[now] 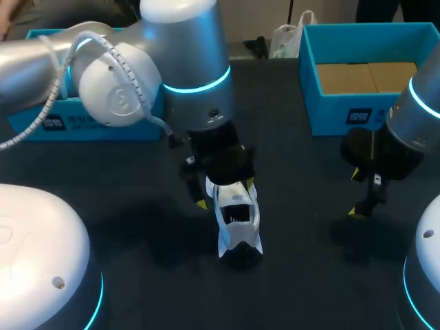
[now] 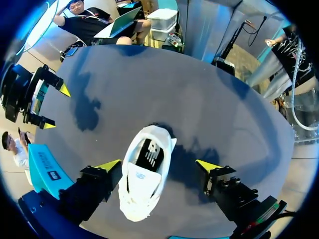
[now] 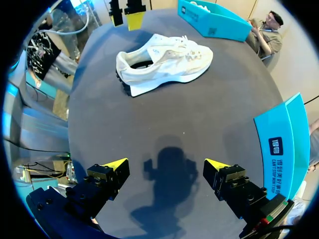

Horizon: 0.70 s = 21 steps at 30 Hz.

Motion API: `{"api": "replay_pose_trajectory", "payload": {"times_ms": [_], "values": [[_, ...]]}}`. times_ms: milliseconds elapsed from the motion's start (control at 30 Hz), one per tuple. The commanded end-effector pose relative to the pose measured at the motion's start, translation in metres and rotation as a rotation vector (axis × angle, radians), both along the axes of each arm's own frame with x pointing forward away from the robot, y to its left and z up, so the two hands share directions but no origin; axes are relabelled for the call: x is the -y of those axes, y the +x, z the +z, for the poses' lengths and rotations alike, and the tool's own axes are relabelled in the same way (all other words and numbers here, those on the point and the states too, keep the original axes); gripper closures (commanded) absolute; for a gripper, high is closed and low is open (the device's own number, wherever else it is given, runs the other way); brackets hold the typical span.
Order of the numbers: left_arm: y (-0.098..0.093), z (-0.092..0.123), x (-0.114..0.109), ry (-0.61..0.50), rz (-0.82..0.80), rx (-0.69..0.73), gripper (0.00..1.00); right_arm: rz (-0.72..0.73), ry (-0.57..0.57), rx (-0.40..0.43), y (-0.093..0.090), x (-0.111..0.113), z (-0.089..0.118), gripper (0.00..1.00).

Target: Take the shoe out of the shoebox, open the shoe tongue, remove and reinsert the insole, then place the shoe into the shoebox

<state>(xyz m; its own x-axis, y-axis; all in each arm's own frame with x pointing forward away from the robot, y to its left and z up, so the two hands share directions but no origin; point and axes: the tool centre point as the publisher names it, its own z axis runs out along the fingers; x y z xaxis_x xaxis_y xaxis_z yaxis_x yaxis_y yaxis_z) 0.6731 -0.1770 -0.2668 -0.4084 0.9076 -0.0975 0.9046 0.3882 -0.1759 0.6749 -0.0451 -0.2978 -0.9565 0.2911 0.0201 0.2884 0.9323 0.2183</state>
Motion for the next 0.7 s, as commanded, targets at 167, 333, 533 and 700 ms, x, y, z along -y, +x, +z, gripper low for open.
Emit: {"api": "replay_pose_trajectory", "payload": {"times_ms": [167, 333, 533, 700], "values": [[-0.014, -0.005, -0.003, 0.012, 0.276, -0.113, 0.0, 0.0, -0.002, 0.002, -0.001, 0.0, 0.0, 0.0], [-0.024, -0.001, -0.001, 0.025, 0.738, -0.089, 0.0, 0.0, -0.002, 0.002, -0.001, 0.0, 0.0, 0.0], [-0.024, -0.001, -0.001, 0.025, 0.738, -0.089, 0.0, 0.0, -0.002, 0.002, -0.001, 0.0, 0.0, 0.0], [-0.025, -0.007, 0.003, 0.036, 0.858, -0.085, 0.0, 0.0, -0.002, 0.002, -0.001, 0.0, 0.0, 0.0]]}}
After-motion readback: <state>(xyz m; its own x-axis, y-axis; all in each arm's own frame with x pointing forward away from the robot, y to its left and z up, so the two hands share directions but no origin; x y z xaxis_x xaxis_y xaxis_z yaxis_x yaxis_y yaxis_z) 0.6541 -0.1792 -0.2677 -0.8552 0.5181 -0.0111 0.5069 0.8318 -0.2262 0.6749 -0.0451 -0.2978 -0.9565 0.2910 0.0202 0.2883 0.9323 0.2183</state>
